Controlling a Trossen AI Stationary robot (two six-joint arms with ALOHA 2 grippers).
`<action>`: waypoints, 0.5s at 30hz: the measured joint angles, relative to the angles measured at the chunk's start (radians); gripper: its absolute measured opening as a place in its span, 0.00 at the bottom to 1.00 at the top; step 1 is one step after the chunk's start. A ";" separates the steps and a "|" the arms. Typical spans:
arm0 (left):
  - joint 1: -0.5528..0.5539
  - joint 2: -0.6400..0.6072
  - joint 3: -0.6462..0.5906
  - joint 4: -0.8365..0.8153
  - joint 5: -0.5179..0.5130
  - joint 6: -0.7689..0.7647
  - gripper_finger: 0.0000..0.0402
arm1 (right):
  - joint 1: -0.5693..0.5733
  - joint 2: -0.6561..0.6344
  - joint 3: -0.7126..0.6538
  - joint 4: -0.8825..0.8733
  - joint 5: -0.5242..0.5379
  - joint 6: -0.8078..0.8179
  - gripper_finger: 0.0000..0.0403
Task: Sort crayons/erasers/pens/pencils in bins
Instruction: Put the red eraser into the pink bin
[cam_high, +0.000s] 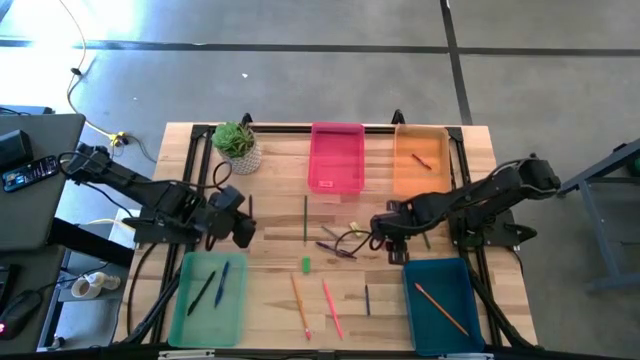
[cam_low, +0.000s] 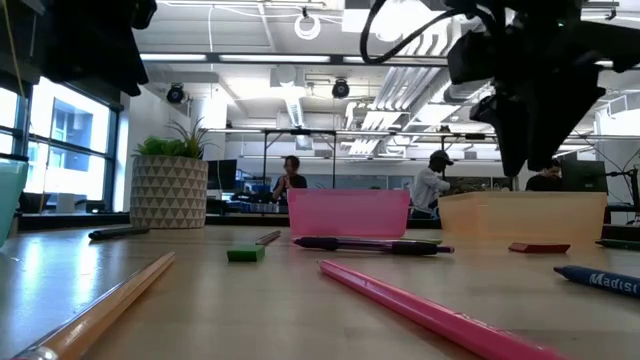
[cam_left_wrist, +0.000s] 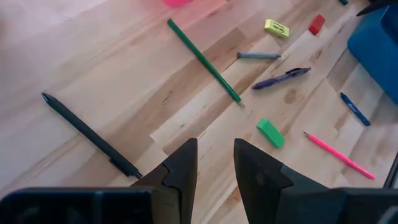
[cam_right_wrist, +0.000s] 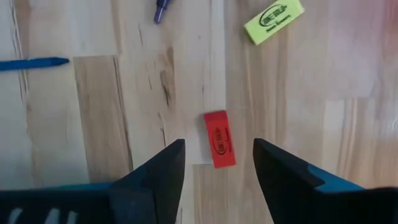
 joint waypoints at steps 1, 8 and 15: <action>0.006 0.000 0.000 0.000 0.005 0.006 0.23 | 0.003 0.000 -0.004 0.005 0.002 -0.005 0.44; 0.050 0.000 0.000 0.004 0.008 0.000 0.23 | -0.001 0.016 -0.066 0.061 -0.016 -0.034 0.42; 0.086 0.000 -0.001 0.039 0.017 0.000 0.23 | -0.024 0.080 -0.078 0.108 -0.061 -0.088 0.42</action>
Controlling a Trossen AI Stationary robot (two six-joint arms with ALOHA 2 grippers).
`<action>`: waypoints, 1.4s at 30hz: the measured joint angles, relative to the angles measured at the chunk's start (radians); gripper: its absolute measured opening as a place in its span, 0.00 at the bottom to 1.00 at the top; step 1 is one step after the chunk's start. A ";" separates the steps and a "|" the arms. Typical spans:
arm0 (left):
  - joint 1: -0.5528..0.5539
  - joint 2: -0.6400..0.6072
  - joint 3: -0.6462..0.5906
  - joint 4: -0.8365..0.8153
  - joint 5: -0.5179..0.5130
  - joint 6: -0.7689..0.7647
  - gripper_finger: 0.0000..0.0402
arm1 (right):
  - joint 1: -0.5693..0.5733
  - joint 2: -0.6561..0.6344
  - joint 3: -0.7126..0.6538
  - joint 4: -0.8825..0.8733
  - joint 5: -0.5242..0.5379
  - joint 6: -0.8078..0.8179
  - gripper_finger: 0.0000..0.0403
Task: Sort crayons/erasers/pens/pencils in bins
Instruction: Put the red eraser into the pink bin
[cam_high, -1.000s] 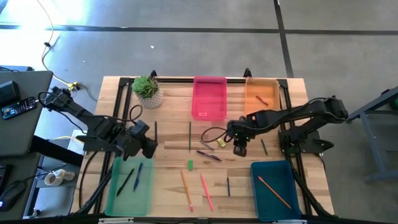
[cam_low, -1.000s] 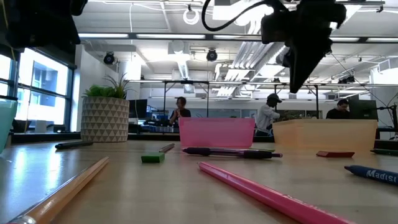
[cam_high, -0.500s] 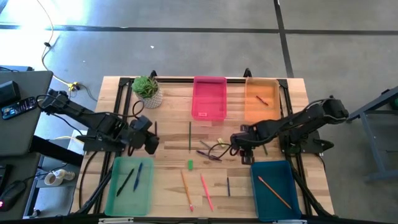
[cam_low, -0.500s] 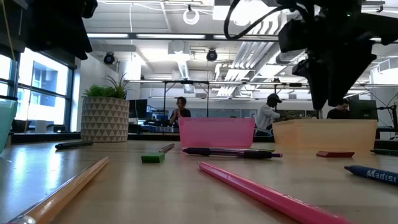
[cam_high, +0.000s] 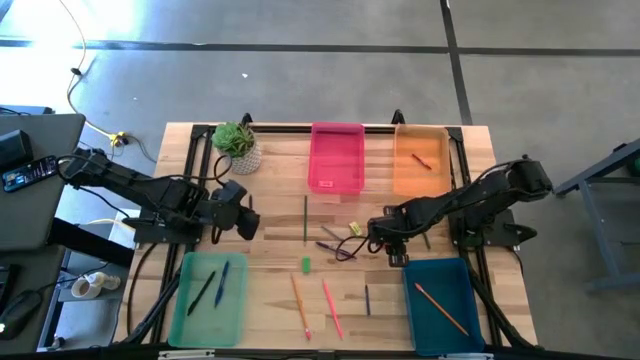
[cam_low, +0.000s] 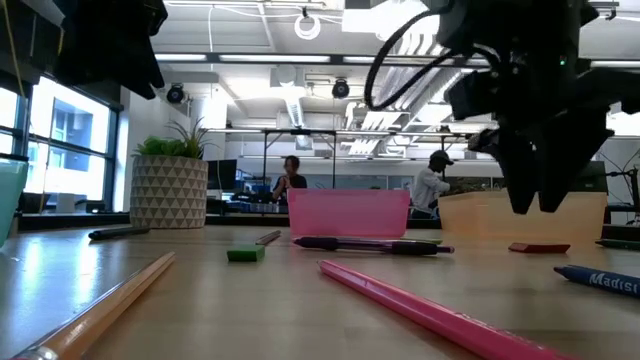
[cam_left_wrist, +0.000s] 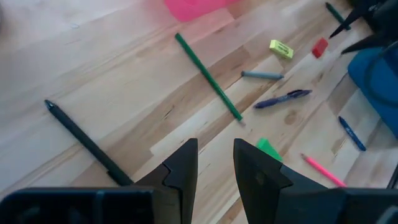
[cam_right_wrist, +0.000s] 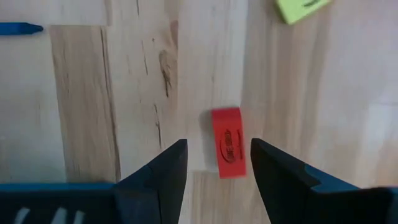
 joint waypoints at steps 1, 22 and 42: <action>0.004 0.000 0.000 0.007 0.000 0.000 0.22 | -0.002 0.015 0.000 0.002 -0.004 -0.008 0.42; 0.018 0.000 0.000 0.027 0.010 0.028 0.22 | -0.018 0.177 0.004 0.014 0.019 -0.006 0.27; 0.155 -0.001 -0.009 -0.065 0.056 0.077 0.22 | -0.059 0.167 0.088 0.025 0.003 -0.031 0.11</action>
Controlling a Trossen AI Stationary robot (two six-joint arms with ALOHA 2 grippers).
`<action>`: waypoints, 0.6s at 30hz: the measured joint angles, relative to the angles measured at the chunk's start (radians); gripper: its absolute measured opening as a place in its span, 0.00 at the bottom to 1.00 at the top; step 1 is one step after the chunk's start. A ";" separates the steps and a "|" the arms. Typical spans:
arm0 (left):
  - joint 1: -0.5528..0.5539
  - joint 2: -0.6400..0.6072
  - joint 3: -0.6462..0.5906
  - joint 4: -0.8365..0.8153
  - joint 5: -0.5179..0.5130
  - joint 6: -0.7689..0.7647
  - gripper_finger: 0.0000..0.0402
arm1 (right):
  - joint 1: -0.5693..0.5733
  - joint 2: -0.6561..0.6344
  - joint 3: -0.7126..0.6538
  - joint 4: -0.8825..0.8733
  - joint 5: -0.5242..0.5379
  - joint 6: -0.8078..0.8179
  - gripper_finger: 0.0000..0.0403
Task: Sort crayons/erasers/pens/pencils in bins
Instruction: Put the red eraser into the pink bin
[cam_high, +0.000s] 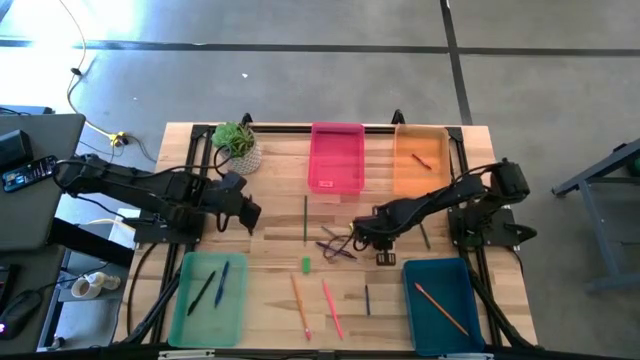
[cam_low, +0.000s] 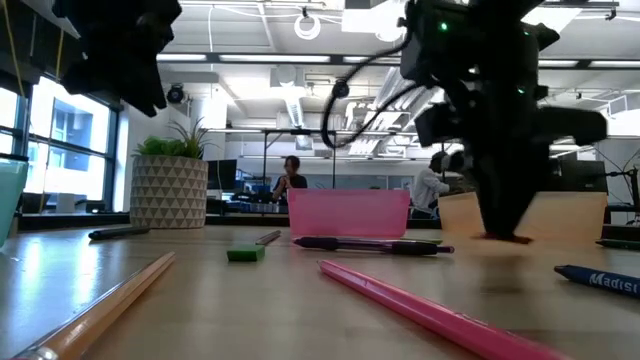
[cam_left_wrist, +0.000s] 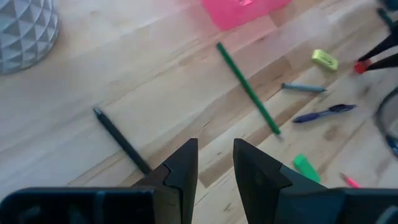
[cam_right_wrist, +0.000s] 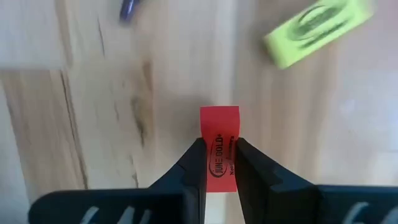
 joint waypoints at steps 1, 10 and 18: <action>0.006 0.000 -0.010 0.000 0.017 0.000 0.22 | -0.010 -0.014 -0.002 -0.003 0.000 0.006 0.11; 0.055 0.001 -0.049 -0.020 0.065 -0.002 0.22 | -0.119 -0.155 -0.004 0.085 0.013 0.104 0.11; 0.099 0.001 -0.049 -0.036 0.081 0.014 0.22 | -0.257 -0.263 -0.003 0.330 0.128 0.203 0.11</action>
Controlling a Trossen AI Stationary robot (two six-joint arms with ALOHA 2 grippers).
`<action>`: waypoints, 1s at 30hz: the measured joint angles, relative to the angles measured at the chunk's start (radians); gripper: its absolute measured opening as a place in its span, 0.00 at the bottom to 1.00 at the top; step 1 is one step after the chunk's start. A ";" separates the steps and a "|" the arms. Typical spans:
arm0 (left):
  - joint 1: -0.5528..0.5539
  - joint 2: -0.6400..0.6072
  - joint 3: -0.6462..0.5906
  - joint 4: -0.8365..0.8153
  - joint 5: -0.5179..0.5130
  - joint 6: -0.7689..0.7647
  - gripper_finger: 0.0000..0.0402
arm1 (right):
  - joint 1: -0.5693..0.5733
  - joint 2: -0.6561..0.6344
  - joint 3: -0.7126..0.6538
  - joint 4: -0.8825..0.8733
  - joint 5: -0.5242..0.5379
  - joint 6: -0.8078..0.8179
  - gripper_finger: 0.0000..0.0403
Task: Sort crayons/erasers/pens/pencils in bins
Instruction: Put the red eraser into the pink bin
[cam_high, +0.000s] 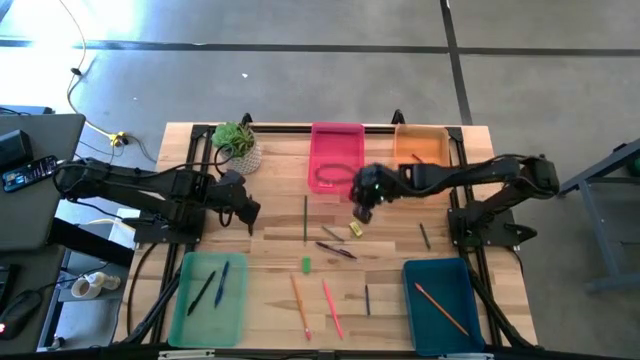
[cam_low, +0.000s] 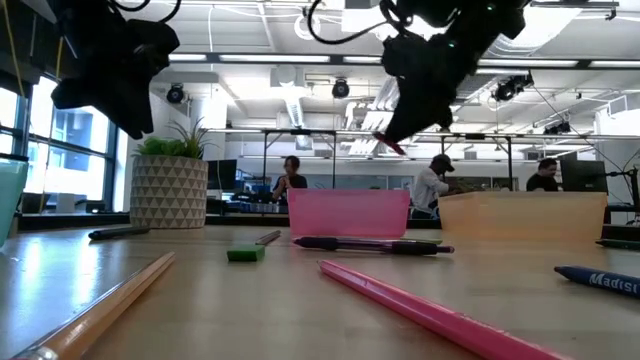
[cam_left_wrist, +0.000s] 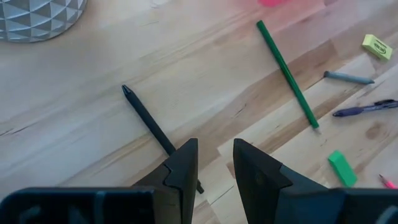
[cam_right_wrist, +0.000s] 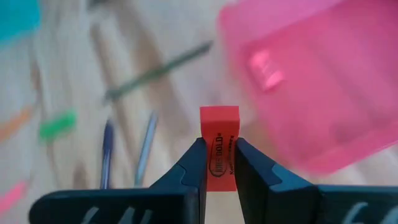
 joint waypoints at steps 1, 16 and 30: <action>0.003 0.000 0.000 0.001 0.000 0.008 0.22 | -0.017 -0.005 0.000 0.029 0.012 0.005 0.11; 0.055 0.000 0.000 0.021 -0.031 -0.040 0.22 | -0.230 0.027 0.001 0.374 0.102 -0.090 0.11; 0.055 0.000 0.000 0.147 -0.145 -0.040 0.22 | -0.265 0.213 0.001 0.315 -0.038 -0.188 0.11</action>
